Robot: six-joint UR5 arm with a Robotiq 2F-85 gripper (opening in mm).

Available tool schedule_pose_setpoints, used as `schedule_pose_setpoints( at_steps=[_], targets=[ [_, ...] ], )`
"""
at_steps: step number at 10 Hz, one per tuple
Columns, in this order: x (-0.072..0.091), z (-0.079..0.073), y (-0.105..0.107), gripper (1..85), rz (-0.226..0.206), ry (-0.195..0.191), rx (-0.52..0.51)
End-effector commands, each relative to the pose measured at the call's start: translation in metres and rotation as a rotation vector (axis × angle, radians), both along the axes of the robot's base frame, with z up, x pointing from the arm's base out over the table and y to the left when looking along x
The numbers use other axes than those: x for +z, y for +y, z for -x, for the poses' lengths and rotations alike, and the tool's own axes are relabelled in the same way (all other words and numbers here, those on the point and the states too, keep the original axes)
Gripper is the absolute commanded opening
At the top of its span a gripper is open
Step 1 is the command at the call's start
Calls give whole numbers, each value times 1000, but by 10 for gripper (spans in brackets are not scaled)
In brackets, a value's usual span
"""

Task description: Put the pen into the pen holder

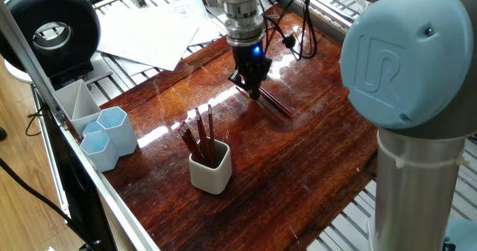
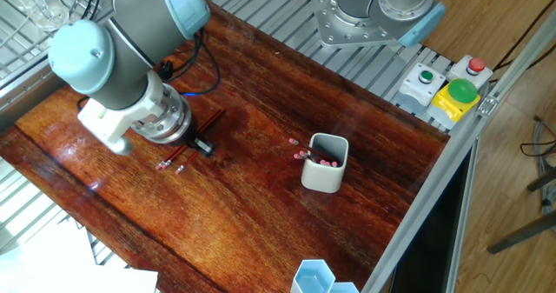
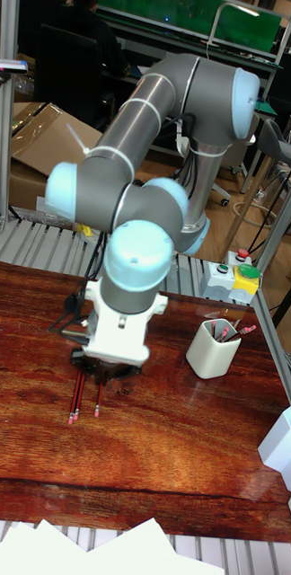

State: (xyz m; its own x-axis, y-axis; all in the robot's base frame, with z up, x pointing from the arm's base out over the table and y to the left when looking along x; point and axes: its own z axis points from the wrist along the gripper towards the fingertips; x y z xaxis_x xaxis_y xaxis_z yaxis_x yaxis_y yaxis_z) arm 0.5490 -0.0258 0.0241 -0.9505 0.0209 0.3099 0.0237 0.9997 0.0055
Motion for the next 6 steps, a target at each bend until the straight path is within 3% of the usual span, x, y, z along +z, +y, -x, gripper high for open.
schedule_pose_setpoints(
  at_steps=[1,3,4,5,6],
  targets=[
    [68,12,39,10,1,60,6],
    [131,24,72,10,14,81,7],
    [149,33,92,10,-2,66,-7],
    [152,40,108,10,-27,32,-17],
    [145,38,110,10,-9,14,-16]
  ],
)
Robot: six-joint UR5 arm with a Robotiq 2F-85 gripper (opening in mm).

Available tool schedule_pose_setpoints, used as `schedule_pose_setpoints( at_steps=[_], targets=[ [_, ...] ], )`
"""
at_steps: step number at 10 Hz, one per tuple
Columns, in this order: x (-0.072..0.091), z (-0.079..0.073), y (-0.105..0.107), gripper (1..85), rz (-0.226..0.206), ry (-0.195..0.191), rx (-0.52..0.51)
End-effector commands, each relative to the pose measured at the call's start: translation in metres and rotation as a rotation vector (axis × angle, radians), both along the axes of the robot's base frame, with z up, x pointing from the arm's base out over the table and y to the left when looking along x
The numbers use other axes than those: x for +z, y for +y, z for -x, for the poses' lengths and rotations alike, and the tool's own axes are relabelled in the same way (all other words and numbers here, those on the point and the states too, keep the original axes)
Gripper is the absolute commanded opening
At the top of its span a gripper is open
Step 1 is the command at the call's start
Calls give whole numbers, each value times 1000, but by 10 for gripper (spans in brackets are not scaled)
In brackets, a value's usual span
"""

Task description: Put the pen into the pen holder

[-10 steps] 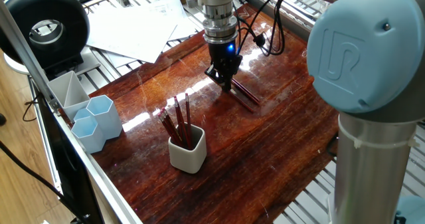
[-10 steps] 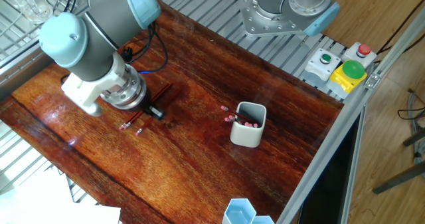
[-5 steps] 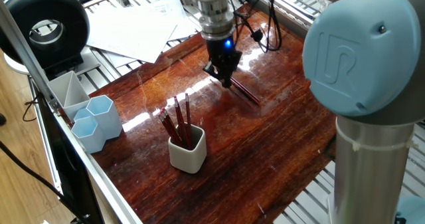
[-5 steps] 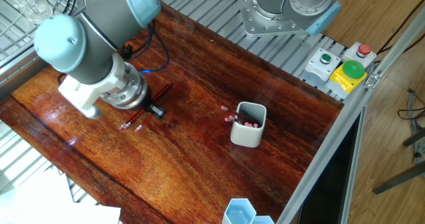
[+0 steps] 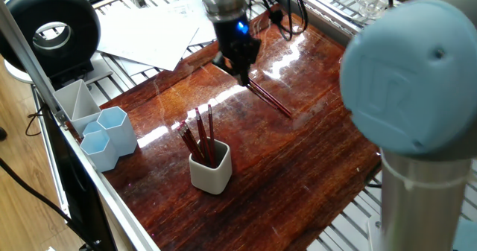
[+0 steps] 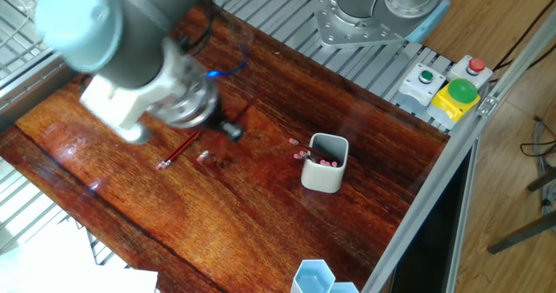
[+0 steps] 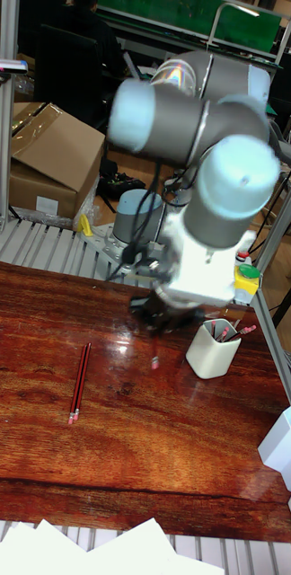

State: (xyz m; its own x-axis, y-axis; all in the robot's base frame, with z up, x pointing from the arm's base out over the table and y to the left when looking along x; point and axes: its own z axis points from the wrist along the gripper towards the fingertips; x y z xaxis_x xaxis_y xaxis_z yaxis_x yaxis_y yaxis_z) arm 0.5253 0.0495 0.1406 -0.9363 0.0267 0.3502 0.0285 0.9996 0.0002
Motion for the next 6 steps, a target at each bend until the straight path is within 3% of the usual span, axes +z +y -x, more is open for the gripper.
schedule_pose_setpoints(
  at_steps=[1,2,3,5,6],
  targets=[
    [26,5,27,10,2,-66,31],
    [24,-3,28,10,-23,-96,97],
    [21,-16,35,10,-69,-150,168],
    [17,-39,37,10,-80,-243,215],
    [16,-45,39,10,-81,-268,210]
  ],
)
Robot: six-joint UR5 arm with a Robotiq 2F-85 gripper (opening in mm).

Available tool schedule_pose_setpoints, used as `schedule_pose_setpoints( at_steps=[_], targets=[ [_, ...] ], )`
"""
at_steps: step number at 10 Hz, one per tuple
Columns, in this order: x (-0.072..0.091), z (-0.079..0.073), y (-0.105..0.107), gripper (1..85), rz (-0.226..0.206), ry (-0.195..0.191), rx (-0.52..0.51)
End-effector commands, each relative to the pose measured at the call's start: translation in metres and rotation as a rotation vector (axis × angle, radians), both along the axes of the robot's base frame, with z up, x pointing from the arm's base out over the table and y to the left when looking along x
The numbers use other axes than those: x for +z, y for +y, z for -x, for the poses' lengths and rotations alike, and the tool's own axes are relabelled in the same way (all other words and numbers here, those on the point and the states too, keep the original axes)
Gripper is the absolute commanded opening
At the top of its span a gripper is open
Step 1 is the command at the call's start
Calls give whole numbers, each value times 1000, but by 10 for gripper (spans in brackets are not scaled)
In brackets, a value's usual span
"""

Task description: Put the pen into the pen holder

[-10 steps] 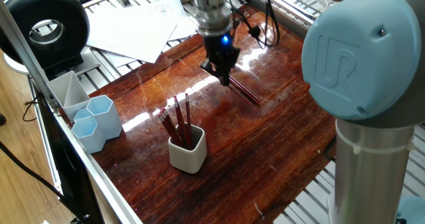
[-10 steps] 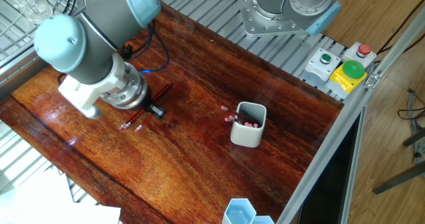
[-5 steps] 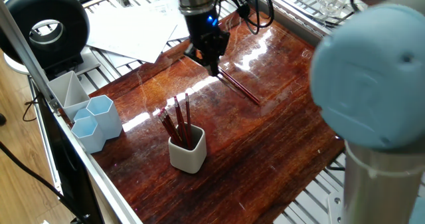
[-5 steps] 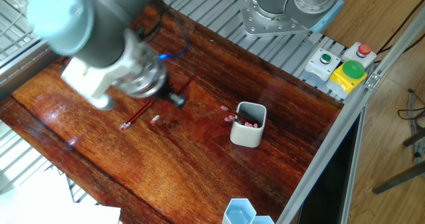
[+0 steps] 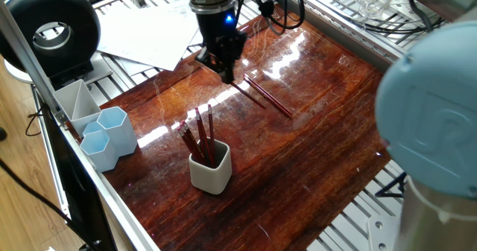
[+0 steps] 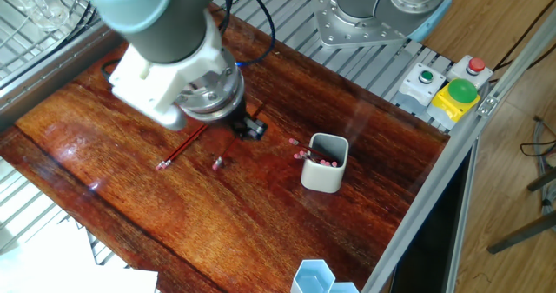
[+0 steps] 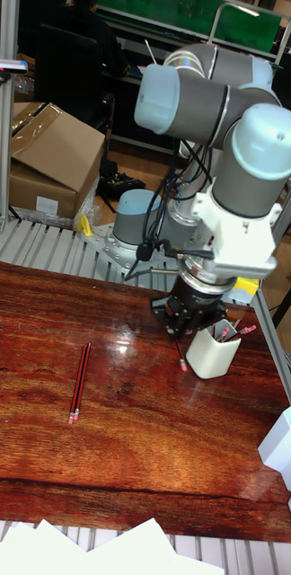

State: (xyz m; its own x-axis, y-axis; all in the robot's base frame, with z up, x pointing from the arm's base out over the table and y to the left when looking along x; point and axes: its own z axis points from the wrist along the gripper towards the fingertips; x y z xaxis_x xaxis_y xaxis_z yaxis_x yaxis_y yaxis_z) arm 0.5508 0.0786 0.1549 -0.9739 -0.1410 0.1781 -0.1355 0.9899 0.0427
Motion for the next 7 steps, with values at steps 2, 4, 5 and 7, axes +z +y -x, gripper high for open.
schedule_pose_setpoints(
  at_steps=[2,4,5,7],
  targets=[
    [8,-8,16,10,-44,-61,2],
    [69,35,37,10,-69,-58,-34],
    [89,50,49,10,-88,-77,-43],
    [115,52,69,10,-126,-145,-49]
  ],
)
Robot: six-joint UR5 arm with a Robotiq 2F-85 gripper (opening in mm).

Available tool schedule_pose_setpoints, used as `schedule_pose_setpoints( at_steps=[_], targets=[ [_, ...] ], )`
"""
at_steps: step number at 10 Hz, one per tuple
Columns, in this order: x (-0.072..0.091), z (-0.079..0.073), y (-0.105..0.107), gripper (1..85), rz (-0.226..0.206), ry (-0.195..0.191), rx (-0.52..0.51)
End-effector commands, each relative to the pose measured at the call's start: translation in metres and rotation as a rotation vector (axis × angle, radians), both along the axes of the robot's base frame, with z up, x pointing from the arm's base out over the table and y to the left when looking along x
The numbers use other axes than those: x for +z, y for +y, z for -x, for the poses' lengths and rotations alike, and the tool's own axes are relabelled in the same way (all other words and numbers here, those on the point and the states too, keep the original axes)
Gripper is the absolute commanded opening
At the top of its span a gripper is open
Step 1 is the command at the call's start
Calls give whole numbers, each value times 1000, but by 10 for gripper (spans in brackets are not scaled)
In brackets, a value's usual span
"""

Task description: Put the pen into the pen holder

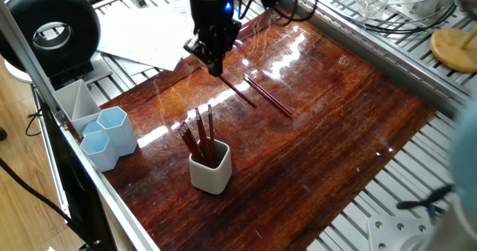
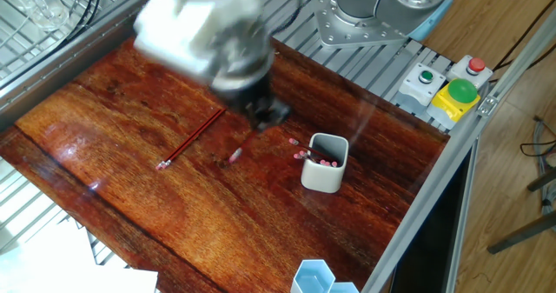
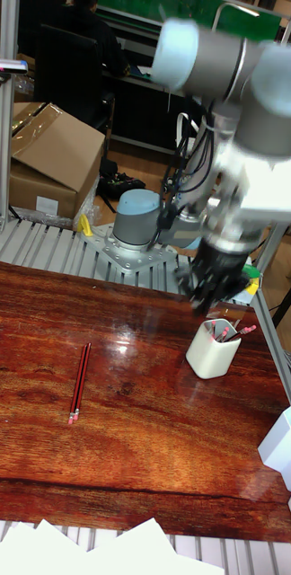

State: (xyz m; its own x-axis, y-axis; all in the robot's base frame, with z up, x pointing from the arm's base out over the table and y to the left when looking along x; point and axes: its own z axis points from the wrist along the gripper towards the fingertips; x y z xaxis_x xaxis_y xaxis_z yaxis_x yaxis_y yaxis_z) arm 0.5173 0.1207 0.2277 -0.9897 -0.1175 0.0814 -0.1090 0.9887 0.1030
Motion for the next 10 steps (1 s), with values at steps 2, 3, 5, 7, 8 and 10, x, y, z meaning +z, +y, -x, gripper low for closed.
schedule_pose_setpoints(
  at_steps=[2,3,5,7,8,10],
  targets=[
    [60,-8,64,10,-110,-102,-38],
    [58,-17,59,10,-86,-129,-38],
    [58,-23,59,10,-86,-147,-69],
    [58,-27,60,10,-89,-159,-102],
    [60,-30,67,10,-120,-168,-106],
    [89,-14,77,10,-167,-252,-73]
  ],
)
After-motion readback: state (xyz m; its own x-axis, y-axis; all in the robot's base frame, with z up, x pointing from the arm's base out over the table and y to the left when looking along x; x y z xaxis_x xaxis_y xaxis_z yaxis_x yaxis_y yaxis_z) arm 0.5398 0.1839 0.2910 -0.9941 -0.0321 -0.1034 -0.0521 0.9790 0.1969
